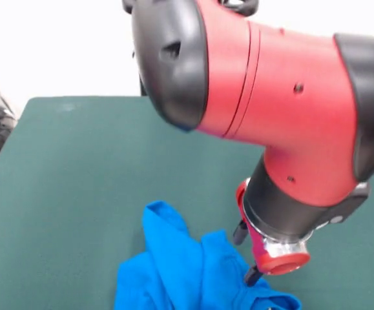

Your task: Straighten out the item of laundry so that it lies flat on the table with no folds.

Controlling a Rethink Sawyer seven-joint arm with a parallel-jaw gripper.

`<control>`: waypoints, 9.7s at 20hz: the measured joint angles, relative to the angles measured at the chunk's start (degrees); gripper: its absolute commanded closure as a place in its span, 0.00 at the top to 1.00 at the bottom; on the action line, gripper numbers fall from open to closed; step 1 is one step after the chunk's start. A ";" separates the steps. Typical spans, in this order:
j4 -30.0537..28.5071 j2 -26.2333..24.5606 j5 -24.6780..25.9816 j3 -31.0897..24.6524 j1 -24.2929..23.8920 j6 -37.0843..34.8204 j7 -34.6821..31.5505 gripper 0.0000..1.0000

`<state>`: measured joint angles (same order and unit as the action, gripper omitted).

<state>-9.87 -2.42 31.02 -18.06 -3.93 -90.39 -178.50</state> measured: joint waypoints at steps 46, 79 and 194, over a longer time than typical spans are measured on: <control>3.85 -1.49 24.80 -34.01 -1.98 2.75 0.00 1.00; 3.90 0.52 53.78 -48.07 -1.04 -0.65 0.00 1.00; 3.77 3.02 88.03 -63.85 -2.04 -5.56 0.00 1.00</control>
<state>-6.10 0.60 119.06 -81.91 -5.97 -95.96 -178.50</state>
